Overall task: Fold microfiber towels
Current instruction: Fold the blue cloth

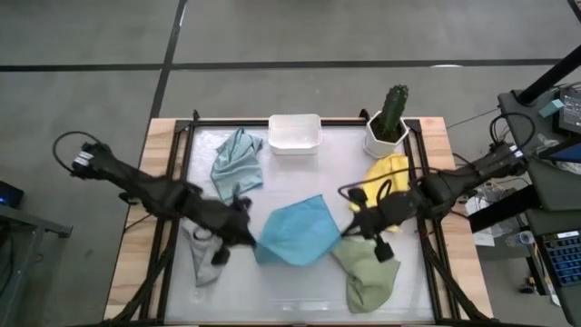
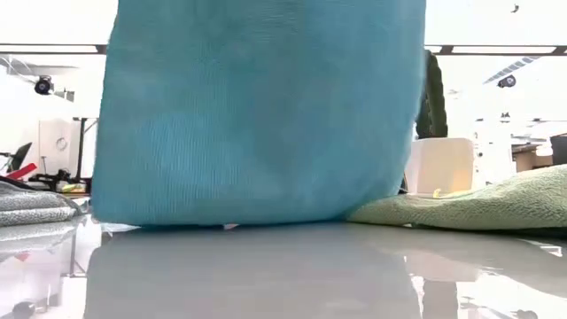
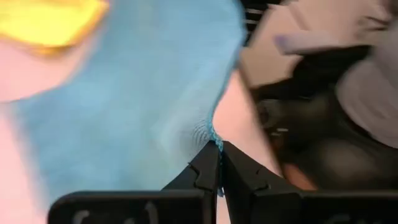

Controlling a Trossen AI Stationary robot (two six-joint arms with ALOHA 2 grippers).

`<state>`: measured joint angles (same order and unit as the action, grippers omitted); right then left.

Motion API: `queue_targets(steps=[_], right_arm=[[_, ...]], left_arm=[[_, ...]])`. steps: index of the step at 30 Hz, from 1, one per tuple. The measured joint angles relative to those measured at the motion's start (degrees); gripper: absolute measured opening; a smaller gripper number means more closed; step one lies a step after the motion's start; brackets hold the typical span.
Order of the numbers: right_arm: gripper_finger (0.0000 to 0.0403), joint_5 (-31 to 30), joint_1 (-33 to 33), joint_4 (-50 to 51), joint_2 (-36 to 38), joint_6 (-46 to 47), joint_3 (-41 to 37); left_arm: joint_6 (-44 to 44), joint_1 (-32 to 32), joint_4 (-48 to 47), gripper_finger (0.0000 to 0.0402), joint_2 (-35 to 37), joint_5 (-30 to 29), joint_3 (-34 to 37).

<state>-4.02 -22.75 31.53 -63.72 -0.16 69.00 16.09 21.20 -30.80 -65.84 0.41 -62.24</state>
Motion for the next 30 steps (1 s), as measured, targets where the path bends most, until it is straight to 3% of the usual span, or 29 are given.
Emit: queue_targets(steps=[6, 12, 15, 19, 25, 30], right_arm=[[0.0008, -14.65, 8.02, -0.26, -0.04, -11.8, 3.24], [0.0008, -15.0, 20.37, -3.8, -0.15, -19.02, 6.11], [0.0008, -10.67, 25.25, -3.92, -0.15, -20.84, 9.17], [0.0008, -0.34, 28.82, -3.29, -0.15, -17.92, 11.97], [0.0008, 12.42, 27.26, 2.78, -0.13, -11.88, 11.5], [0.0008, 20.87, 22.17, 7.57, -0.09, -5.7, 7.96]], left_arm=[[-7.97, -12.39, -10.04, 0.0, 10.79, -0.99, -2.36], [-21.1, -25.12, -11.07, 0.0, 16.67, -0.59, -6.09], [-26.29, -28.57, -12.31, 0.0, 17.06, -0.31, -9.37], [-27.44, -29.35, -12.45, 0.0, 16.58, 1.71, -11.86], [-22.81, -27.07, -14.14, 0.0, 15.96, 12.41, -9.3], [-13.62, -20.22, -14.16, 0.0, 15.58, 15.9, -4.61]])
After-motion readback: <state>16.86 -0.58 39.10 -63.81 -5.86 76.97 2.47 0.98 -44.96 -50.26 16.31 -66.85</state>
